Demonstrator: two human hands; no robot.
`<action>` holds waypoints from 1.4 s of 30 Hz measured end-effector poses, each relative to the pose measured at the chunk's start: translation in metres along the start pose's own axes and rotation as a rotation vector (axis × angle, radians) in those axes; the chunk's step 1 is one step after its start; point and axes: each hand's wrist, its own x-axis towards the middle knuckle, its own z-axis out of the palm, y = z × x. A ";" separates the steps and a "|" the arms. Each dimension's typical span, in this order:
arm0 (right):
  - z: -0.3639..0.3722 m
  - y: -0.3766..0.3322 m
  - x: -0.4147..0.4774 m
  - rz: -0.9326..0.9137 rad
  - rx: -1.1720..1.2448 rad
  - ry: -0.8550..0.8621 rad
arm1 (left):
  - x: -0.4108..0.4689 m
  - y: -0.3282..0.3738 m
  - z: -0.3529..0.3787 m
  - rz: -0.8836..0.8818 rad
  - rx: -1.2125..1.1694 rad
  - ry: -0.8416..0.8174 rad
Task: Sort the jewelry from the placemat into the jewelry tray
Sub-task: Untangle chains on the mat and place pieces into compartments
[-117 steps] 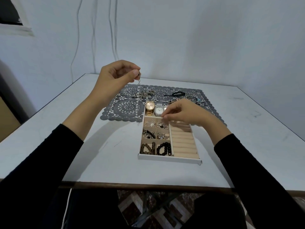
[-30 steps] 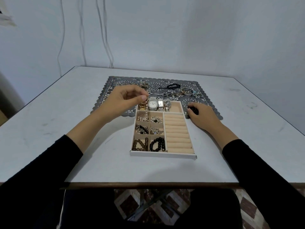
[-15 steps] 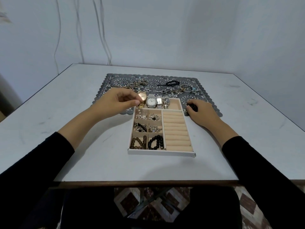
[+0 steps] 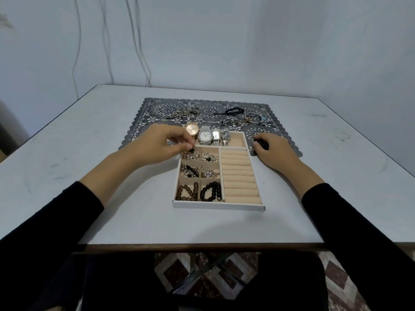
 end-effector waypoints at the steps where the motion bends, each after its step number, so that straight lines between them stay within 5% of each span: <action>1: 0.000 0.000 0.000 0.001 -0.002 -0.001 | 0.000 -0.001 0.000 0.002 0.023 -0.004; 20: -0.001 -0.001 0.000 -0.016 0.010 0.007 | 0.009 -0.007 0.001 0.116 0.162 -0.006; 33: -0.011 0.003 0.030 -0.015 0.040 0.082 | 0.046 -0.034 -0.009 -0.068 0.032 0.234; 42: 0.004 0.008 0.086 0.016 0.014 0.132 | 0.095 -0.077 0.009 -0.154 0.227 0.085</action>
